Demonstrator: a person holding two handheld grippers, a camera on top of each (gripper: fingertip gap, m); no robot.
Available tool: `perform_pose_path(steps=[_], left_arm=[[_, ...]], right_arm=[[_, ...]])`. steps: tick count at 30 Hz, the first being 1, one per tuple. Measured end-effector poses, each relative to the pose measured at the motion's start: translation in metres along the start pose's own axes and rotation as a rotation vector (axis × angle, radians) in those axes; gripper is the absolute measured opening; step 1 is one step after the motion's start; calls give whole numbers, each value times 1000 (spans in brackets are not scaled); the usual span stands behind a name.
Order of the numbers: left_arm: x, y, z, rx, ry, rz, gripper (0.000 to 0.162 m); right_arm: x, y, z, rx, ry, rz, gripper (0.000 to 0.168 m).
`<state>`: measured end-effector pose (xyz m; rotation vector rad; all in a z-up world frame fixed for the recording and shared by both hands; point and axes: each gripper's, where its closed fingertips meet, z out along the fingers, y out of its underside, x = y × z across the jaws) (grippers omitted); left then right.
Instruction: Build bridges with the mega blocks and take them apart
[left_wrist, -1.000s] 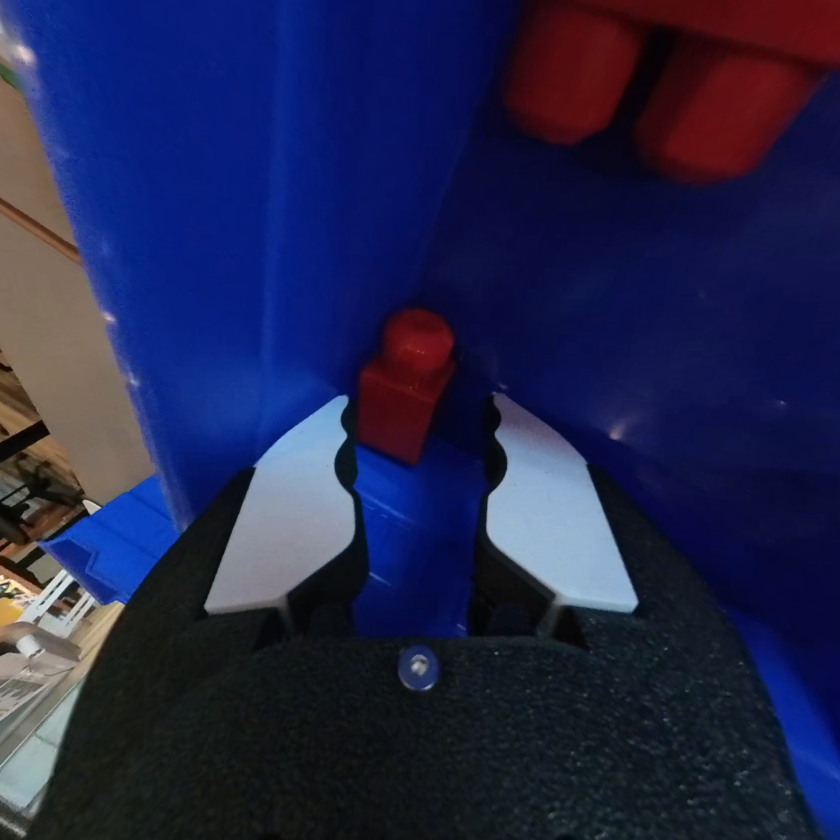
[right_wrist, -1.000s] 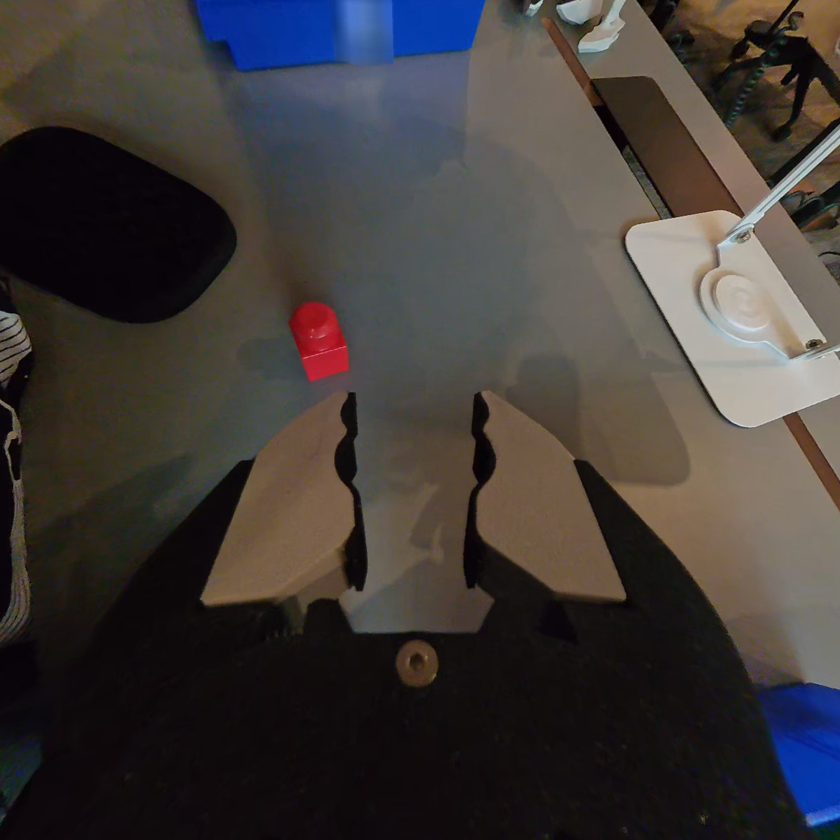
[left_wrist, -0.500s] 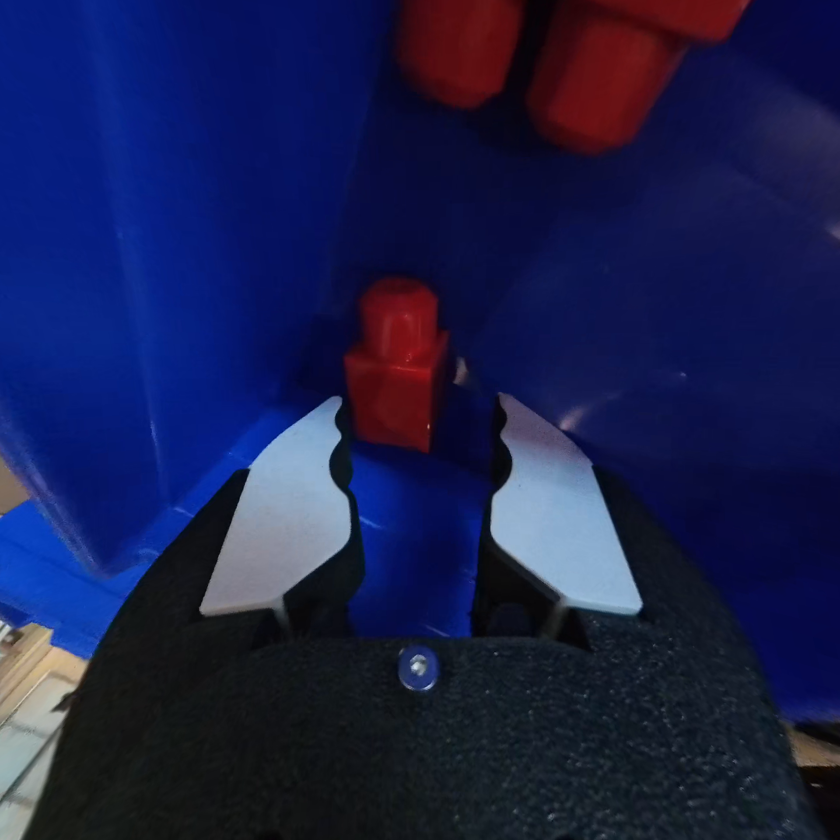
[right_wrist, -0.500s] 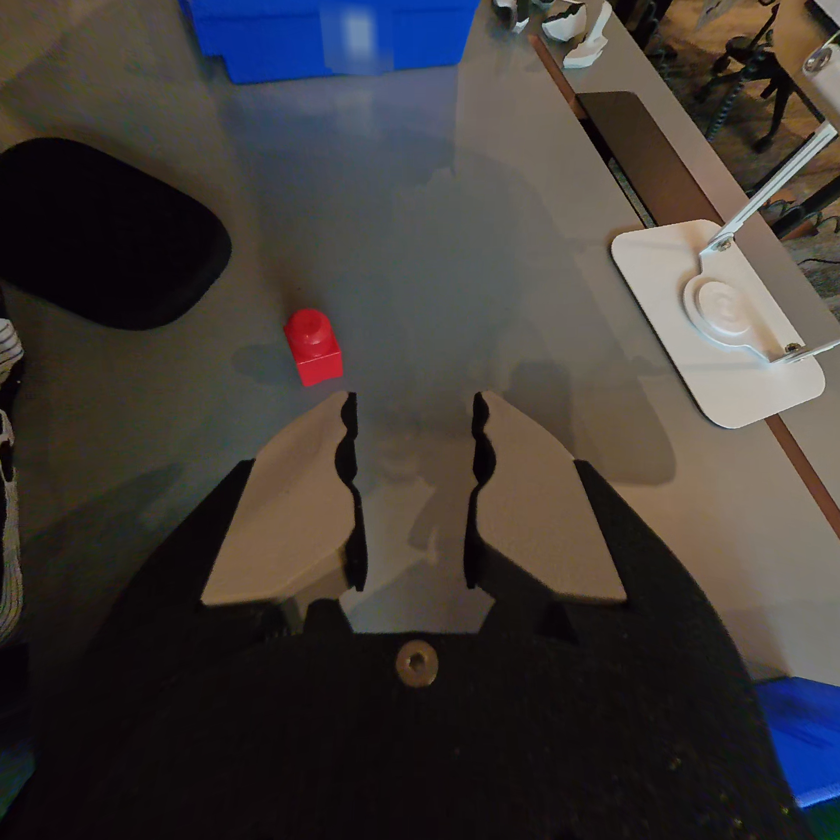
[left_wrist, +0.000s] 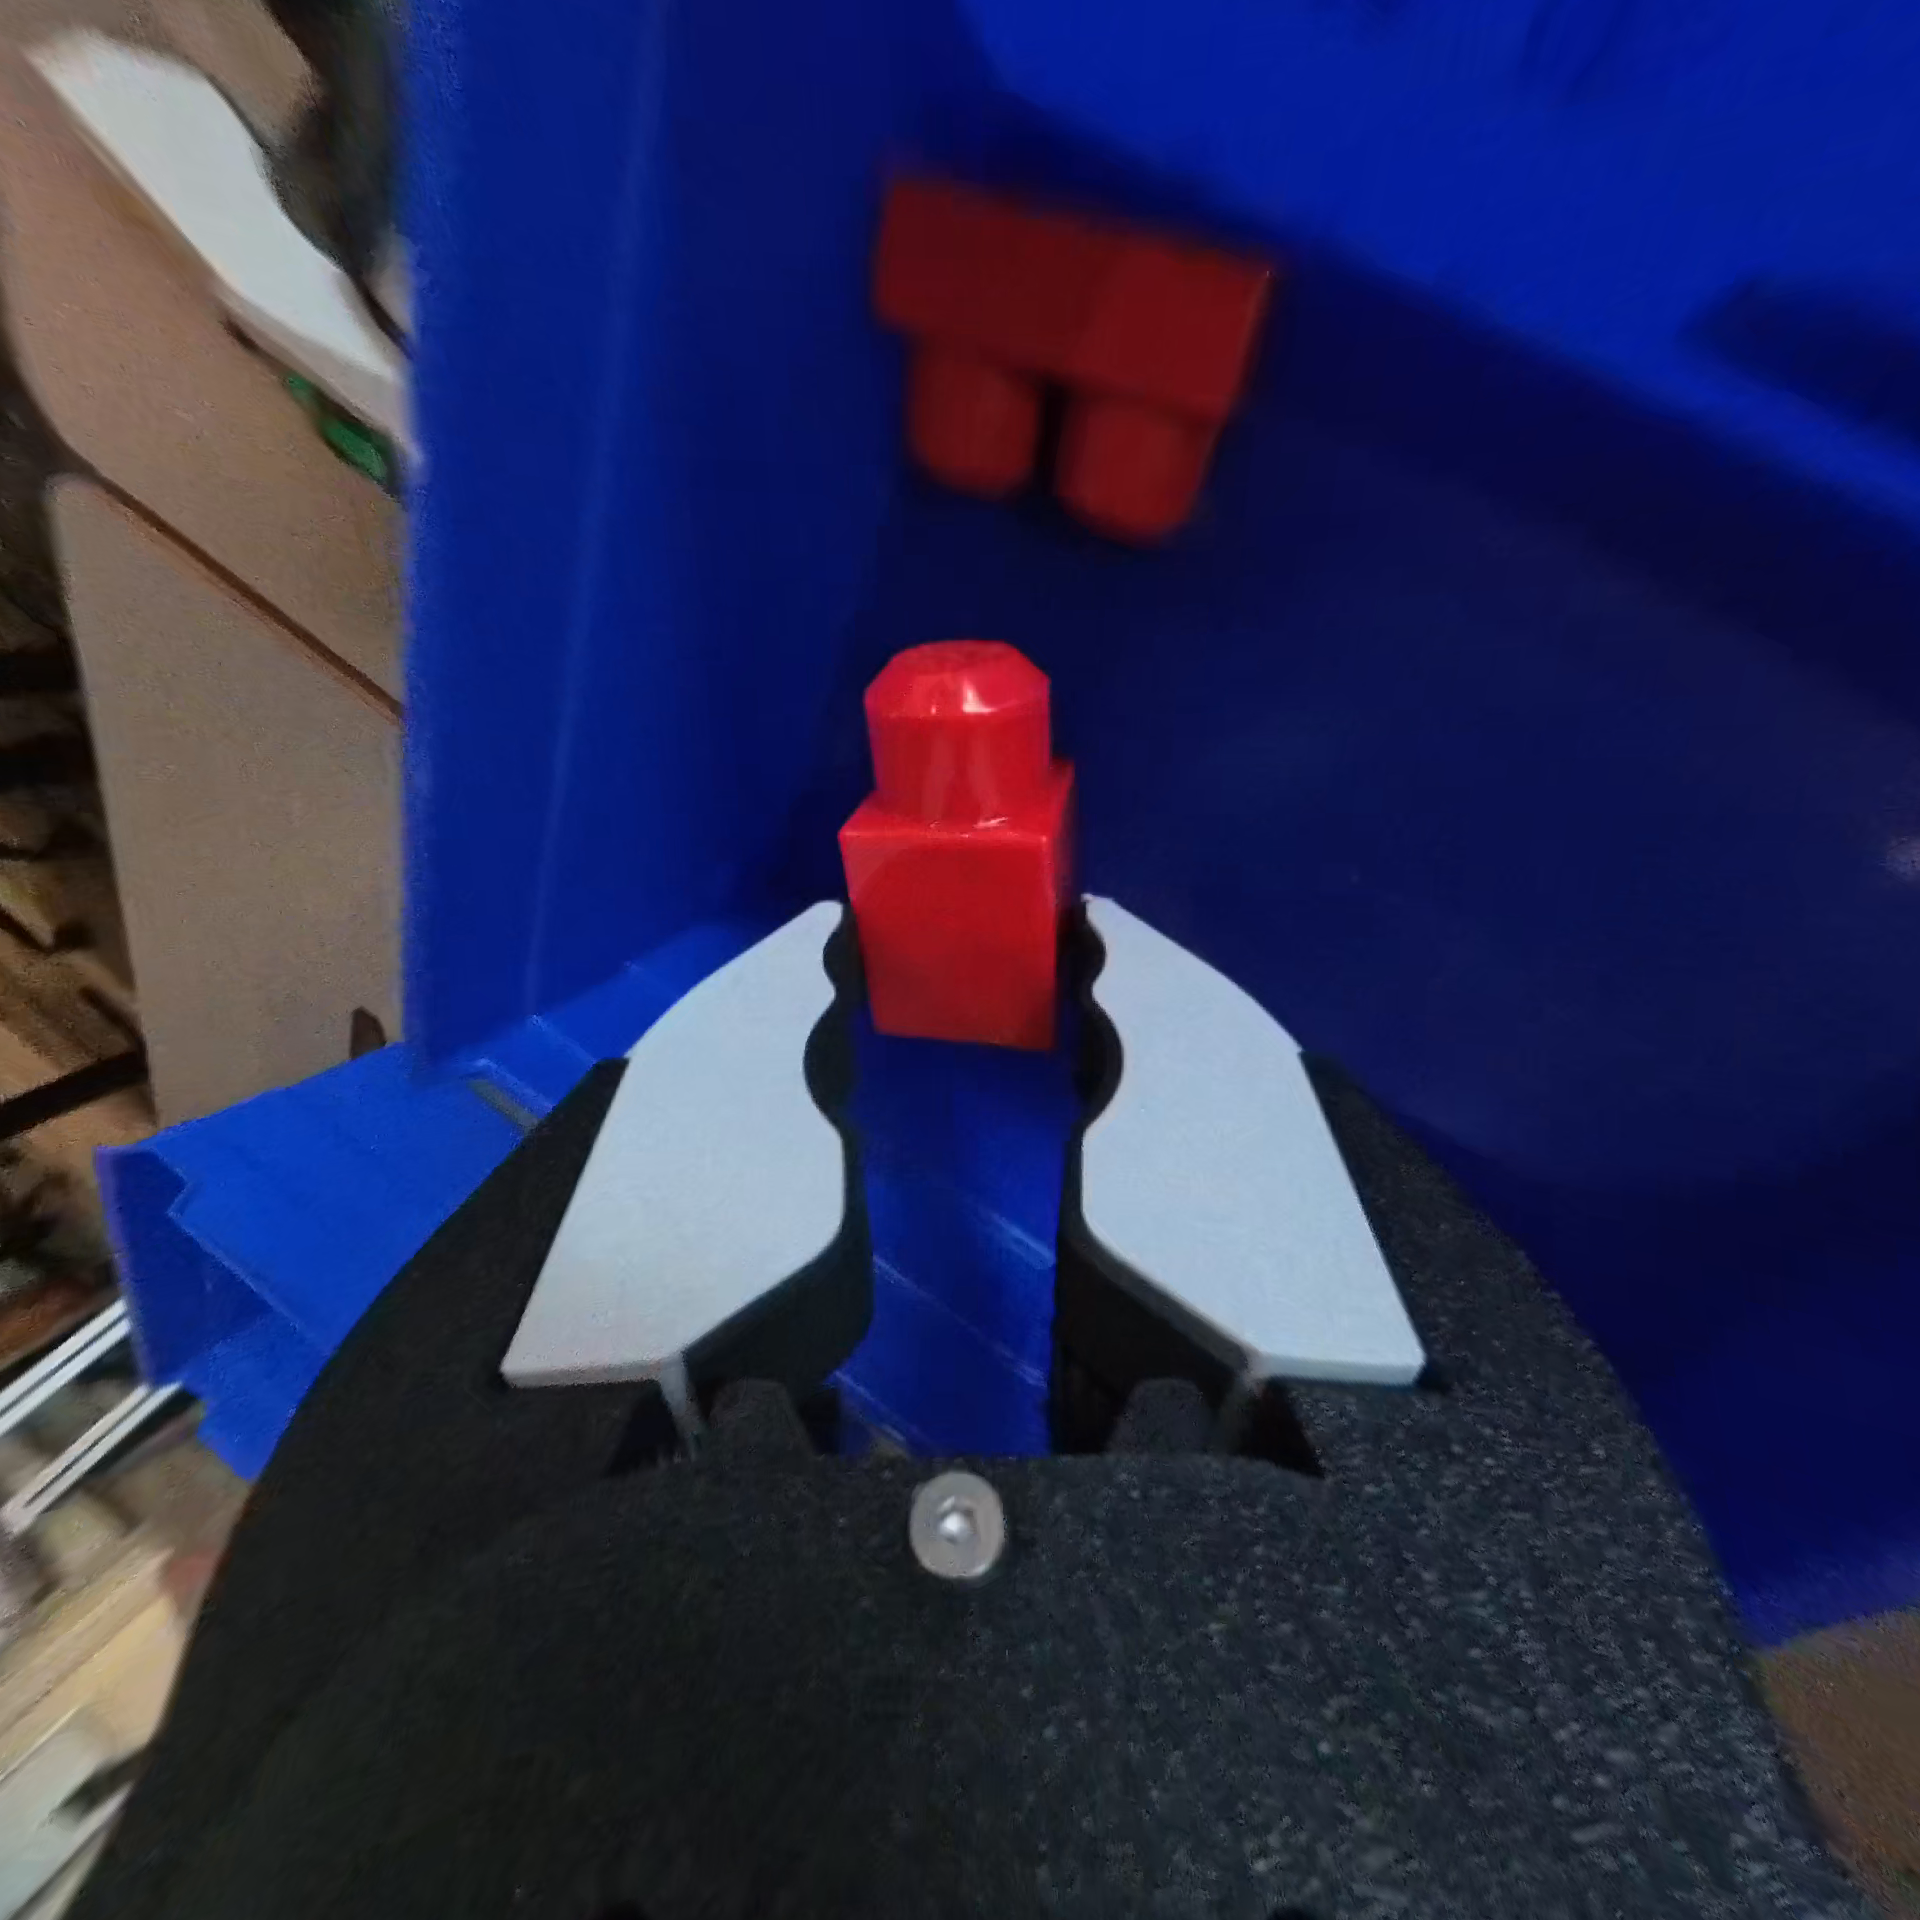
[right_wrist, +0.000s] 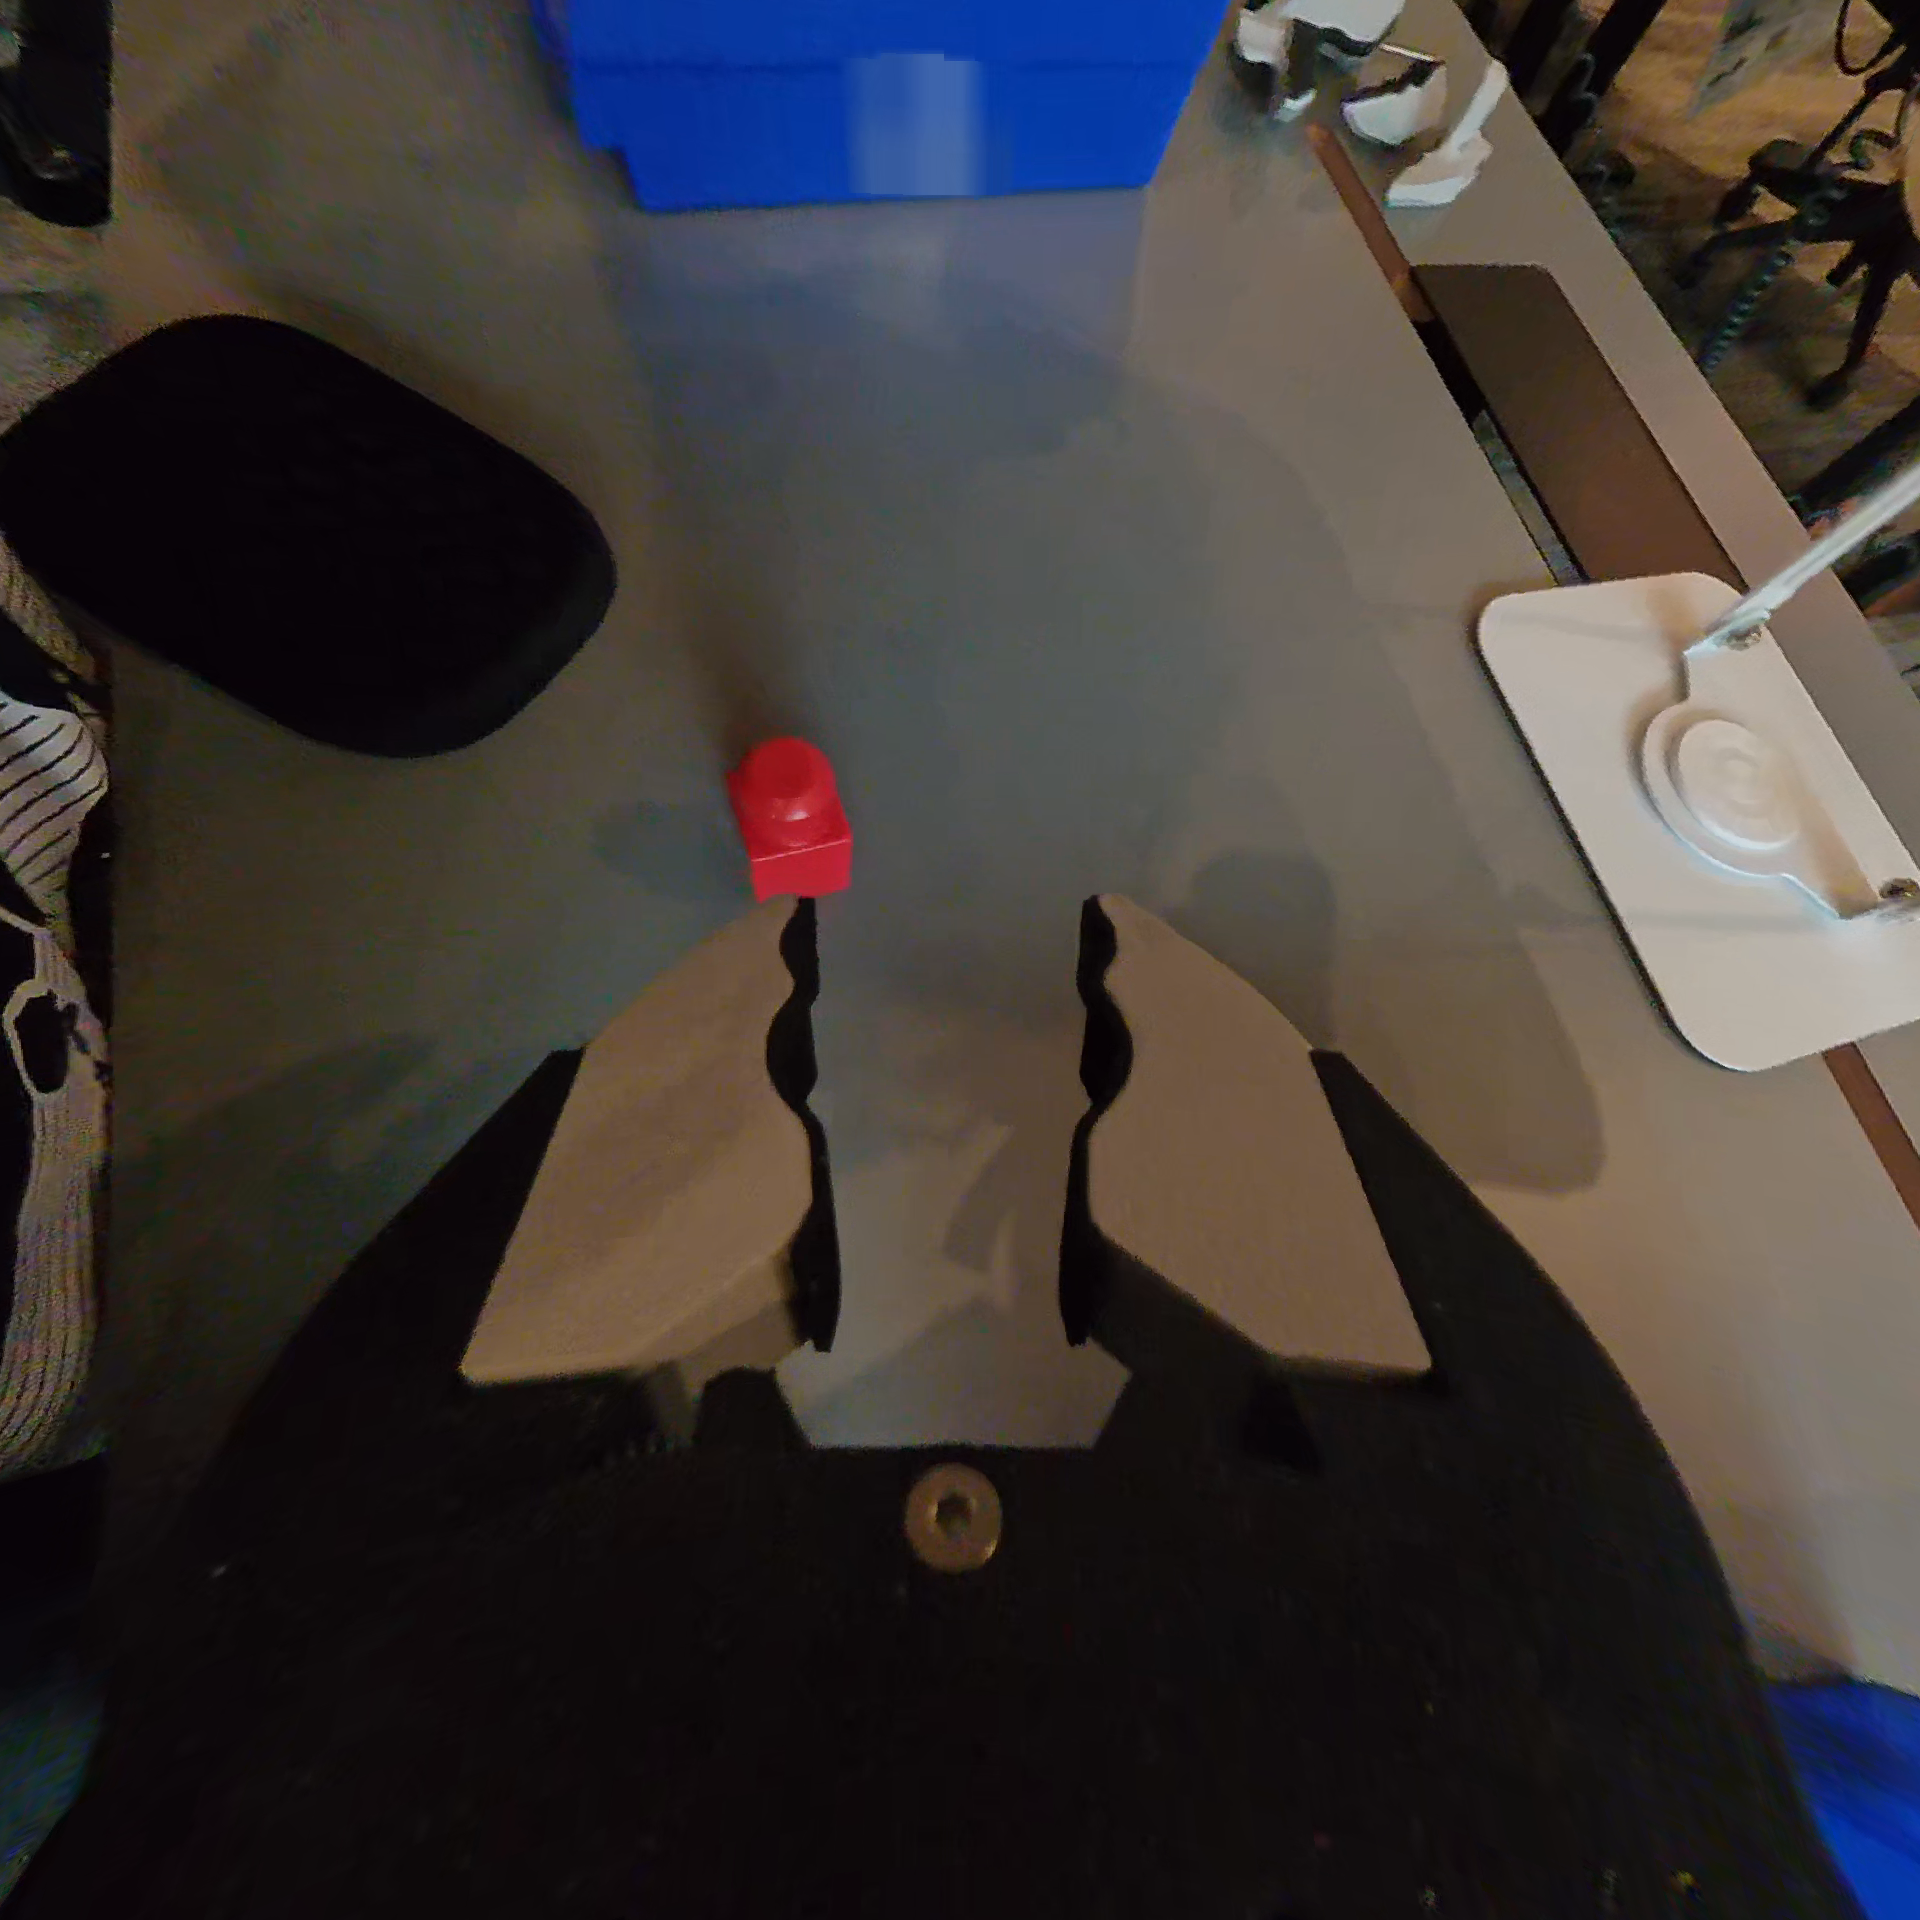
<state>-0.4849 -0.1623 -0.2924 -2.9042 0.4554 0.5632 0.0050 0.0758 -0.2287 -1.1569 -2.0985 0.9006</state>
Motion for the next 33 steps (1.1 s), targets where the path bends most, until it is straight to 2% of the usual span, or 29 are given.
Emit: perform_pose_path(steps=[7, 11, 15, 18, 24, 29, 33], left_arm=[[40, -65, -96, 443, -49, -53, 38], [98, -115, -146, 673, -15, 17, 38], [167, -166, -174, 861, 76, 51, 37], [215, -198, -179, 942, 167, 51, 37], [281, -235, -157, 935, 263, 78, 37], [309, -249, -149, 923, 281, 99, 37], [322, -258, -152, 948, 285, 131, 37]], right_arm=[[-18, -16, 5, 19, -41, -53, 46], [-34, -27, 10, 13, -86, -110, 46], [-47, -42, 19, 7, -119, -190, 46], [-54, -55, 27, 6, -131, -253, 46], [-60, -80, 48, 24, -140, -358, 46], [-58, -77, 70, -59, -153, -332, 45], [-63, -75, 76, -49, -205, -331, 40]])
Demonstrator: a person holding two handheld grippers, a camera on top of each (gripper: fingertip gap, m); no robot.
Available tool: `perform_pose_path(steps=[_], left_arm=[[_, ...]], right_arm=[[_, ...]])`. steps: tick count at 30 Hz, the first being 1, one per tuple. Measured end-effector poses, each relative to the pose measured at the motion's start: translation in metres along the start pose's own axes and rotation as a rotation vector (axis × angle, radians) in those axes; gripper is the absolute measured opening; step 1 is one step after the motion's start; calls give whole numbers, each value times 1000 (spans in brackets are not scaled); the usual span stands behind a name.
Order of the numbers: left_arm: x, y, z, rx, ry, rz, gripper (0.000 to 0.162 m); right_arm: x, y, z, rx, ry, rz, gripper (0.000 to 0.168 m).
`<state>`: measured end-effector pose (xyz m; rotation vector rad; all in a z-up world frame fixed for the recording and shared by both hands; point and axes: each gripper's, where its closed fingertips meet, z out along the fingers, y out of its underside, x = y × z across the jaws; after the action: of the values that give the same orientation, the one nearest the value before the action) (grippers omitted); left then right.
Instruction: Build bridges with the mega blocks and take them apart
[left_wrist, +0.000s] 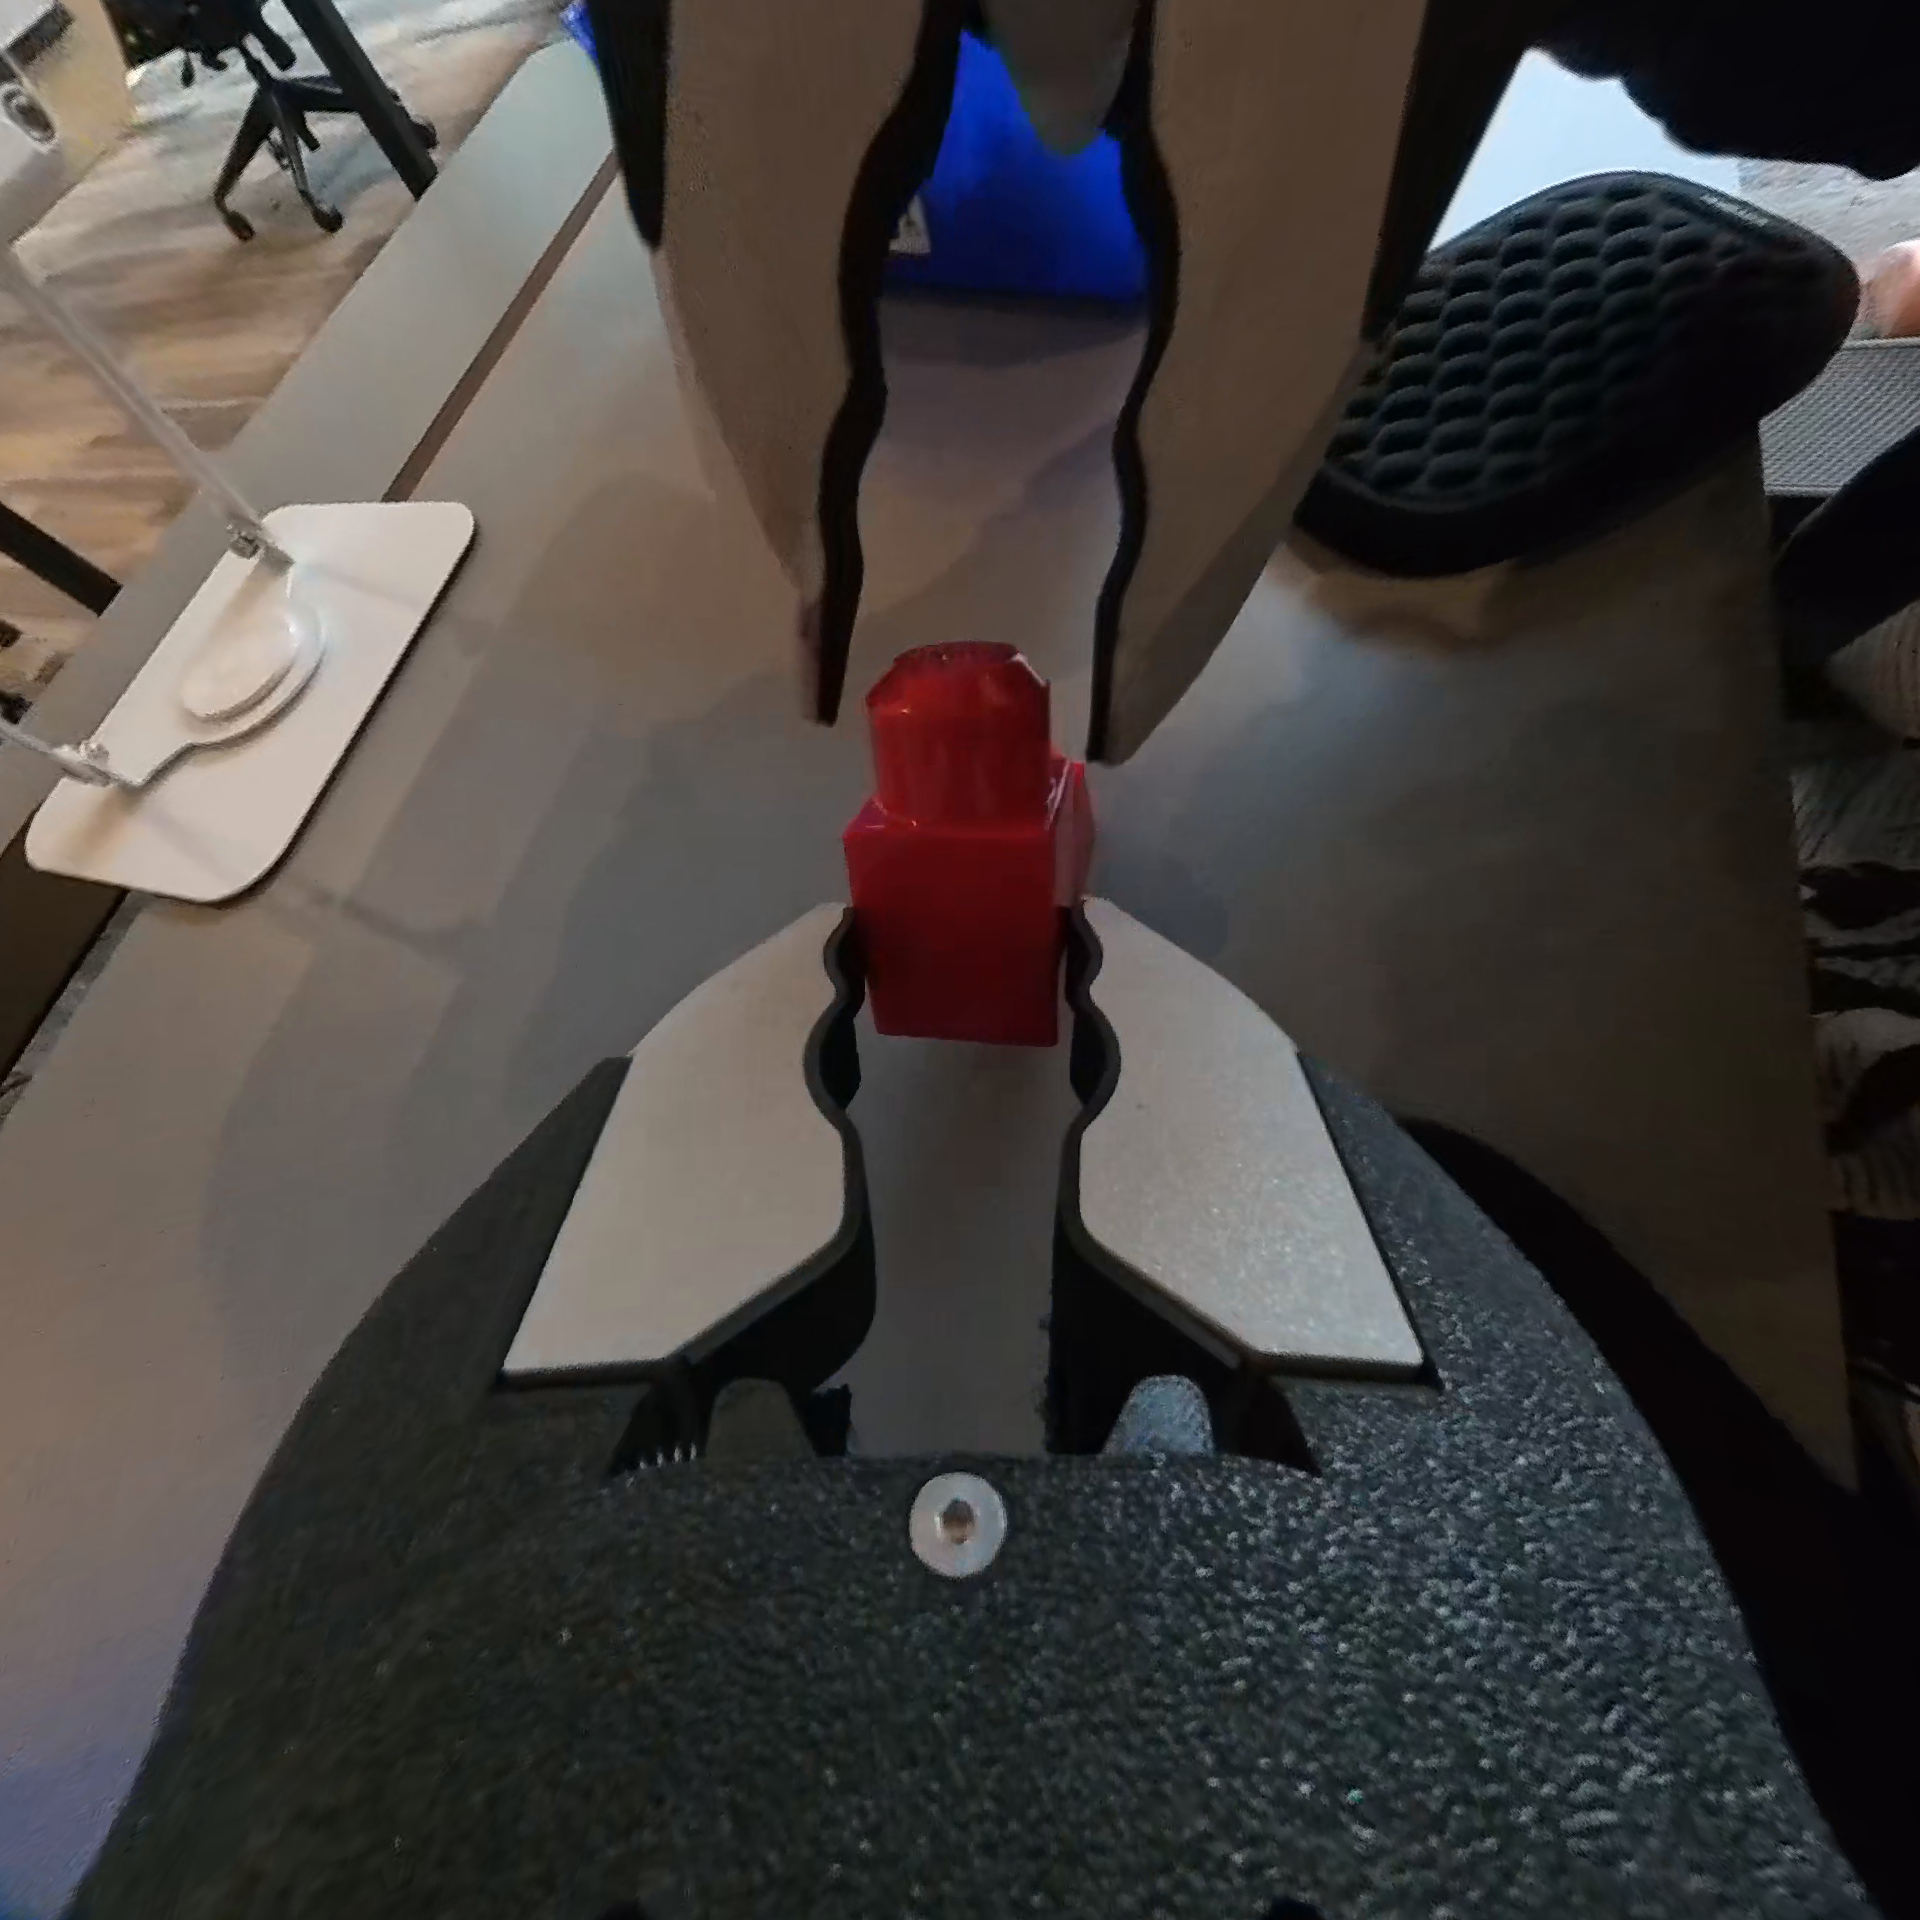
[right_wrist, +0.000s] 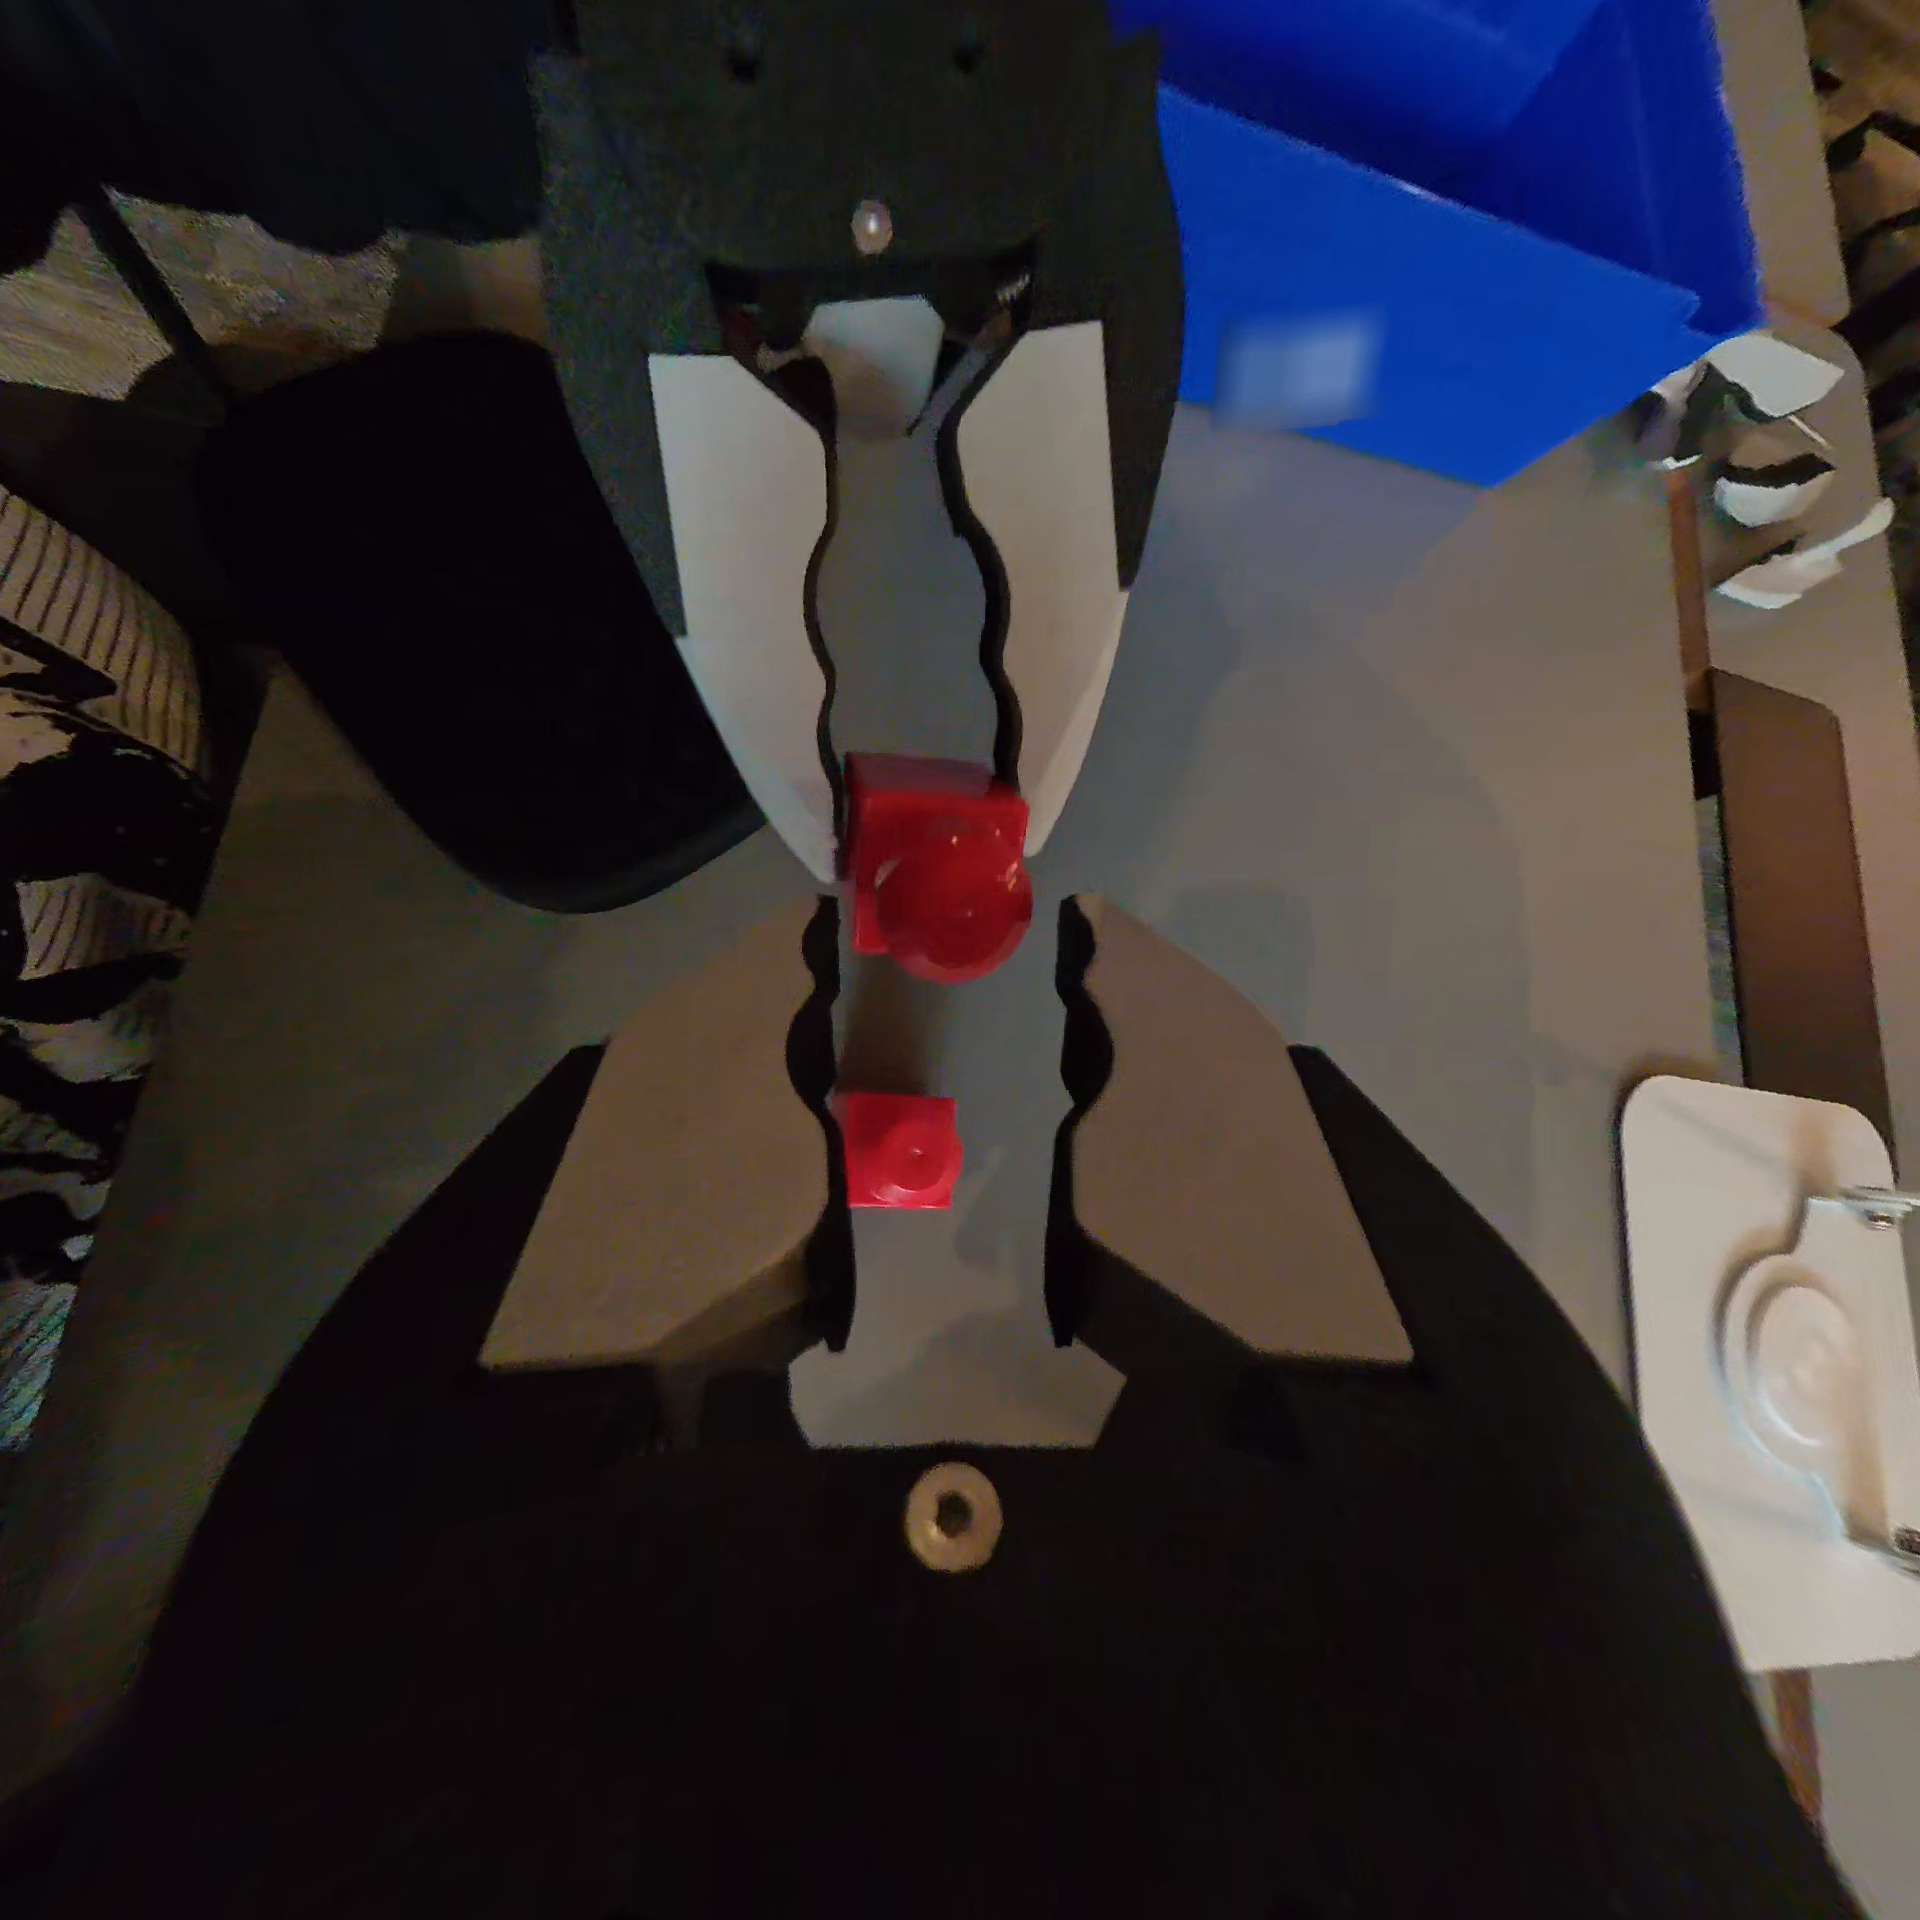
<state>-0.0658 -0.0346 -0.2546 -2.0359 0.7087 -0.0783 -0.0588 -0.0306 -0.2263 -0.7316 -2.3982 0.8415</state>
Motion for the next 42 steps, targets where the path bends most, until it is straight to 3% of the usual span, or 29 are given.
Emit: perform_pose_path(steps=[11, 17, 22, 28, 42], left_arm=[[7, -11, 15, 49, -2, 24, 37], [12, -12, 23, 184, 46, -116, 71], [14, -18, 25, 402, 90, -216, 72], [8, -2, 30, 367, 66, -206, 67], [6, 5, 31, 362, 38, -179, 65]], right_arm=[[-8, 9, -7, -53, -50, -17, 29], [-2, 38, -29, -213, -37, -6, 29], [-8, 80, -33, -412, -93, 31, 29], [-18, 109, -22, -503, -165, 60, 29], [-18, 119, 1, -548, -221, 71, 29]])
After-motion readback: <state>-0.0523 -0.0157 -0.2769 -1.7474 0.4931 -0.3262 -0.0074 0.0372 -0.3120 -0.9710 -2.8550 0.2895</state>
